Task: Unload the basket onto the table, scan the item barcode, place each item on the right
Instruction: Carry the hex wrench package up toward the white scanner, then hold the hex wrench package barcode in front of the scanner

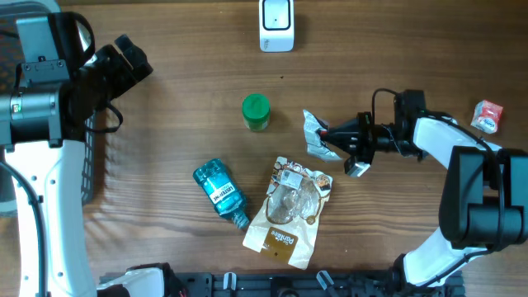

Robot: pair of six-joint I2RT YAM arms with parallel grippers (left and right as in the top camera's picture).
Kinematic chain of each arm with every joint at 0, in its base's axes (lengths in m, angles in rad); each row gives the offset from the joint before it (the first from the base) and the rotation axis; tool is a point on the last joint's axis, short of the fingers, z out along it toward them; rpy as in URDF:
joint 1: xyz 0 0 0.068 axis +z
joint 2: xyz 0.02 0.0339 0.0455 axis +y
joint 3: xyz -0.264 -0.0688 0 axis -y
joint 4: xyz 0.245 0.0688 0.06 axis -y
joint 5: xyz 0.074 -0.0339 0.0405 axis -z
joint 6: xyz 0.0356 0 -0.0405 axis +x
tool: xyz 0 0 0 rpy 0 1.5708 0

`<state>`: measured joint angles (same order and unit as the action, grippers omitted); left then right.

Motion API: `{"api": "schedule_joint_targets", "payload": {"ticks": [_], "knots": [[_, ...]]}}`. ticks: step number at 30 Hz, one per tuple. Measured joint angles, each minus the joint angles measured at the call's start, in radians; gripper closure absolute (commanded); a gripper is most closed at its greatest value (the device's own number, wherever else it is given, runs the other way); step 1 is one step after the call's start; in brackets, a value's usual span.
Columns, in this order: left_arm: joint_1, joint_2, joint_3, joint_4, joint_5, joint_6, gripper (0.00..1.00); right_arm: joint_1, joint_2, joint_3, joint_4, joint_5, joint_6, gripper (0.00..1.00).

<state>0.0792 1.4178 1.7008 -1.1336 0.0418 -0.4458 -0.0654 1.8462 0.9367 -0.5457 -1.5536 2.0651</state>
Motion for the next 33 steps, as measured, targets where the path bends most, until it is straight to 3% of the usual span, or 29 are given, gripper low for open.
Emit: {"api": "schedule_joint_targets", "payload": {"ticks": [4,7,11,20,27,33], "knots": [[0.000,0.000,0.000,0.000,0.000,0.000,0.00,-0.002,0.001,-0.003,0.461,0.016,0.001,0.95],[0.000,0.000,0.000,0.001,0.000,0.000,0.00,-0.003,0.002,0.000,0.902,0.050,0.000,0.95],[0.000,0.000,0.000,0.000,0.000,0.000,0.00,0.009,0.002,0.003,1.181,0.031,-0.009,0.96],[0.000,0.000,0.000,0.000,0.000,0.000,0.00,0.195,0.002,0.003,1.258,0.010,-0.348,0.95],[0.000,0.000,0.000,0.000,0.000,0.000,0.00,0.204,0.002,0.002,1.258,0.126,-0.697,0.95],[0.000,0.000,0.000,0.000,0.000,0.000,0.00,0.204,0.002,0.003,1.251,0.340,-0.792,0.95]]}}
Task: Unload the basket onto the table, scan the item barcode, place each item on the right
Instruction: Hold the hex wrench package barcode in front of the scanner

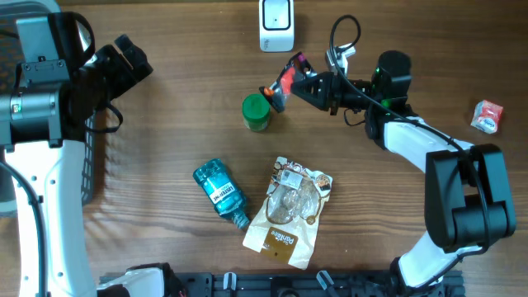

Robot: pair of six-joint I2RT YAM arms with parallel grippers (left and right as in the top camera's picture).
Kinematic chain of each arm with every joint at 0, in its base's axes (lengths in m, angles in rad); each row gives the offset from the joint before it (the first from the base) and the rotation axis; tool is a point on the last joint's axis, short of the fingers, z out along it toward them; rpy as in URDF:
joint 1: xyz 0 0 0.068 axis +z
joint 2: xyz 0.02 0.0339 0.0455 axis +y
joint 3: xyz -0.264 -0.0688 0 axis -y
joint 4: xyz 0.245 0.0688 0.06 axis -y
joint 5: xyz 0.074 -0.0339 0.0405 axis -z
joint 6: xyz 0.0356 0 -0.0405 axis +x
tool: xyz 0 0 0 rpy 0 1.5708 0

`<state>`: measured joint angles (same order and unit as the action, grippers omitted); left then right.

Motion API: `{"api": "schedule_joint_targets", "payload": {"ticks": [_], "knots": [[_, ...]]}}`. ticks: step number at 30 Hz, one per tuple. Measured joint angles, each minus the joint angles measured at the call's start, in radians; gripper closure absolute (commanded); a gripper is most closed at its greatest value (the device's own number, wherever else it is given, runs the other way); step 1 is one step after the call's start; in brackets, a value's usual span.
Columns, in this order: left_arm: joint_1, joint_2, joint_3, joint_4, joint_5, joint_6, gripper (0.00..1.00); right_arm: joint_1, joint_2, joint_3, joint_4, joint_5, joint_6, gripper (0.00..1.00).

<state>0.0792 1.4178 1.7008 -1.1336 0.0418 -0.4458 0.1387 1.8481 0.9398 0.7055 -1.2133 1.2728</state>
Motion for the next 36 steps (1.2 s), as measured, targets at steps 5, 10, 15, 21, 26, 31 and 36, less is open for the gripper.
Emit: {"api": "schedule_joint_targets", "payload": {"ticks": [5,10,15,21,26,31,36], "knots": [[0.000,0.000,0.000,0.000,0.000,0.000,0.00,0.011,0.002,0.098,-0.117,0.111,-0.019,0.95],[0.000,0.000,0.000,0.000,0.000,0.000,0.00,0.043,0.064,0.317,-0.238,0.202,-0.020,0.95],[0.000,0.000,0.000,0.000,0.000,0.000,0.00,0.075,0.270,0.547,-0.243,0.238,0.041,0.95],[0.000,0.000,0.000,0.001,0.000,0.000,0.00,0.103,0.477,0.807,-0.246,0.287,0.121,0.95],[0.000,0.000,0.000,0.000,0.000,0.000,0.00,0.116,0.574,0.960,-0.234,0.324,0.174,0.95],[0.000,0.000,0.000,0.000,0.000,0.000,0.00,0.121,0.668,0.976,-0.211,0.383,0.231,0.95],[0.000,0.000,0.000,0.000,0.000,0.000,0.00,0.121,0.722,0.976,-0.191,0.418,0.266,0.95]]}}
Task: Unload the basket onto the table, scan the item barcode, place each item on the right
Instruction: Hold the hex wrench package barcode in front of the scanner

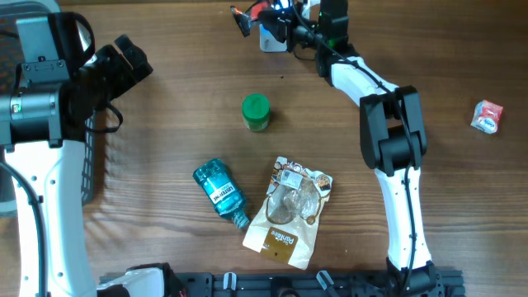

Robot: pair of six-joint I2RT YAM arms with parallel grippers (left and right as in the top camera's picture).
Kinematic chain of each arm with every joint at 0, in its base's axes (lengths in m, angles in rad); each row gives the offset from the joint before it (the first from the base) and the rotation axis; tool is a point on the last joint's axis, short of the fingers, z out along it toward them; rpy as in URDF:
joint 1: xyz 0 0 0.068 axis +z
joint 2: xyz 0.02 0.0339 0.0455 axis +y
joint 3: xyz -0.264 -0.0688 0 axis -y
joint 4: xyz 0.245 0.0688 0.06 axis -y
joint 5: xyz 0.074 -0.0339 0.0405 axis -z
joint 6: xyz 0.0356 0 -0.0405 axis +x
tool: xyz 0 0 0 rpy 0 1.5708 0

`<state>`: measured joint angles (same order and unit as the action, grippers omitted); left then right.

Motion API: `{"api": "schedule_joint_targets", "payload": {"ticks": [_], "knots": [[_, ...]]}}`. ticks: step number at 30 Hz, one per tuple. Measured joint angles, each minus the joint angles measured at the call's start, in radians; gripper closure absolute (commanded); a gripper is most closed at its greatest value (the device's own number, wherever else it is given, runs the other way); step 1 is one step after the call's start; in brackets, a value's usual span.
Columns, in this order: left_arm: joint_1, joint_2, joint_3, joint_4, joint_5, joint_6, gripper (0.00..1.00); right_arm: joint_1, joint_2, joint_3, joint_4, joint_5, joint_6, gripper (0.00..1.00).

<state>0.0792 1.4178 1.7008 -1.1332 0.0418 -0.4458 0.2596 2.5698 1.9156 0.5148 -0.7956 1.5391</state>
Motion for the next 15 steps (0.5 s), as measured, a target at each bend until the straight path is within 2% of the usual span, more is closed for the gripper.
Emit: {"api": "schedule_joint_targets", "payload": {"ticks": [15], "knots": [[0.000,0.000,0.000,0.000,0.000,0.000,0.00,0.000,0.016,0.000,0.010,0.043,0.085,0.95]]}}
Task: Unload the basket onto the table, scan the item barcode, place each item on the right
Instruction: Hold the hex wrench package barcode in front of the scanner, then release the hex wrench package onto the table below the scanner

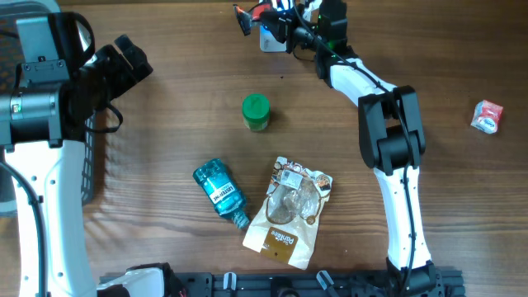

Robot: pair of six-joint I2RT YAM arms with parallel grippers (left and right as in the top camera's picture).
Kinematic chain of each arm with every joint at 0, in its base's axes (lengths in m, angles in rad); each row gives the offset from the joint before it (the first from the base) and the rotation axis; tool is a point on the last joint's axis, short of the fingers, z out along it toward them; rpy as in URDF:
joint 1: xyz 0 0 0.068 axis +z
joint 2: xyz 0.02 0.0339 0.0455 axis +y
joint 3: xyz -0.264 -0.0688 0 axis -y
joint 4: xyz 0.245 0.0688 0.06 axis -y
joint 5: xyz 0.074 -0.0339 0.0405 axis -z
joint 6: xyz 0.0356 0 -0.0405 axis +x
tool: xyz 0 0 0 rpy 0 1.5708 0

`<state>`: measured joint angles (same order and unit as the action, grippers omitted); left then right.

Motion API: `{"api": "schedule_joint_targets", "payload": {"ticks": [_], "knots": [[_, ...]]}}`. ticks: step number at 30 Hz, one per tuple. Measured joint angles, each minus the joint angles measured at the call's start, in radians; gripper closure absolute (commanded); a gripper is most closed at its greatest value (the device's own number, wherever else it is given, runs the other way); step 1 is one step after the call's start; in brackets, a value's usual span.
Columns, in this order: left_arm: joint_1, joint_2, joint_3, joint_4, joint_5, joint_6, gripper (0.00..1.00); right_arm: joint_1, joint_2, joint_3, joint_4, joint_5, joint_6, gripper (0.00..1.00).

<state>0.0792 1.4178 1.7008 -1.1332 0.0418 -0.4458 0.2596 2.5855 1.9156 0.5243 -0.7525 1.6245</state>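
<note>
My right gripper [266, 18] is stretched to the far edge of the table and is shut on a small crinkled silver-and-red packet [245, 12]. It holds the packet just left of and over the white barcode scanner [276, 40], whose upper part is hidden behind the fingers. My left gripper [132, 59] hangs raised at the far left, away from all items; its jaws cannot be made out.
A green-lidded jar [256, 112] stands mid-table. A blue mouthwash bottle [220, 191] lies beside a brown snack pouch [289, 213] near the front. A small red-and-white pack [488, 116] sits at the right edge. A dark wire basket [95, 169] is at the left.
Almost nothing differs: the right gripper still holds the packet by the scanner, shifted only a touch. The left arm is unchanged.
The right gripper was at the silver packet lying right of the jar. Then it held the packet lifted beside the jar, nearer the scanner. After that it held the packet at the scanner on the far edge, where it stays now.
</note>
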Motion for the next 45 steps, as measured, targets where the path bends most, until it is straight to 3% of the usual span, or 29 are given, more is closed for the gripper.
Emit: {"api": "schedule_joint_targets", "payload": {"ticks": [24,31,36,40,43,44,45], "knots": [[0.000,0.000,0.000,0.000,0.000,0.000,0.00,-0.007,-0.006,0.000,-0.041,-0.117,-0.016,0.95],[0.000,0.000,0.000,0.000,0.000,0.000,0.00,-0.012,-0.163,0.006,-0.602,-0.068,-0.204,0.95],[0.000,0.000,0.000,0.000,0.000,0.000,0.00,-0.026,-0.340,0.008,-0.845,0.005,-0.368,0.95],[0.000,0.000,0.000,0.000,0.000,0.000,0.00,-0.098,-0.512,0.026,-1.200,0.114,-0.490,0.96],[0.000,0.000,0.000,0.000,0.000,0.000,0.00,-0.169,-0.542,0.031,-1.377,0.187,-0.578,0.95],[0.000,0.000,0.000,0.000,0.000,0.000,0.00,-0.188,-0.542,0.030,-1.414,0.208,-0.607,0.75],[0.000,0.000,0.000,0.000,0.000,0.000,0.00,-0.201,-0.542,0.027,-1.453,0.230,-0.640,0.28]]}}
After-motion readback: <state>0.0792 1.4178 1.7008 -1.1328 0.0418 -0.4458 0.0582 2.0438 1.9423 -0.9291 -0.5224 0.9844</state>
